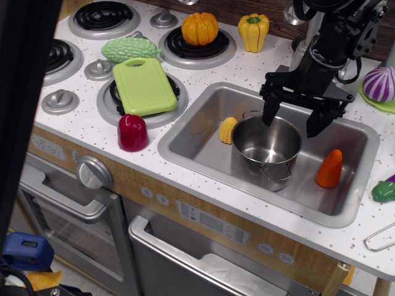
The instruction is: Pick up pot from sink
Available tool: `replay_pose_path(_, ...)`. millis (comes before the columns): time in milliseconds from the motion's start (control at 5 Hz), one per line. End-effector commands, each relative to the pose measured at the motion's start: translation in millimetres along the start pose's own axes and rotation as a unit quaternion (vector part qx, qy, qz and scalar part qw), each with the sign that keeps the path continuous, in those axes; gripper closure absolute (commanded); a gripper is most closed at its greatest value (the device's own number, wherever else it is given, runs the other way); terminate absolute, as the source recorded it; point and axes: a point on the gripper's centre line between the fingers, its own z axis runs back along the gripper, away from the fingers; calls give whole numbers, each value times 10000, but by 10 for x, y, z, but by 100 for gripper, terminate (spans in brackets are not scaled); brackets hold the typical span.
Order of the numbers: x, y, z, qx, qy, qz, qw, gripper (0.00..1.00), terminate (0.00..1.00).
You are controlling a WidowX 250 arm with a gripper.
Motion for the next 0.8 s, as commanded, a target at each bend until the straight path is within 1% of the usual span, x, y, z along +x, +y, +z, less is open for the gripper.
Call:
replay_pose_path(0, 0, 0, 0, 0, 0, 0, 10000, 0, 0)
replay_pose_path(400, 105, 227, 73, 18, 59, -157, 9999, 0, 0)
replay_pose_path(600, 157, 385, 87, -62, 38, -324, 9994, 0, 0)
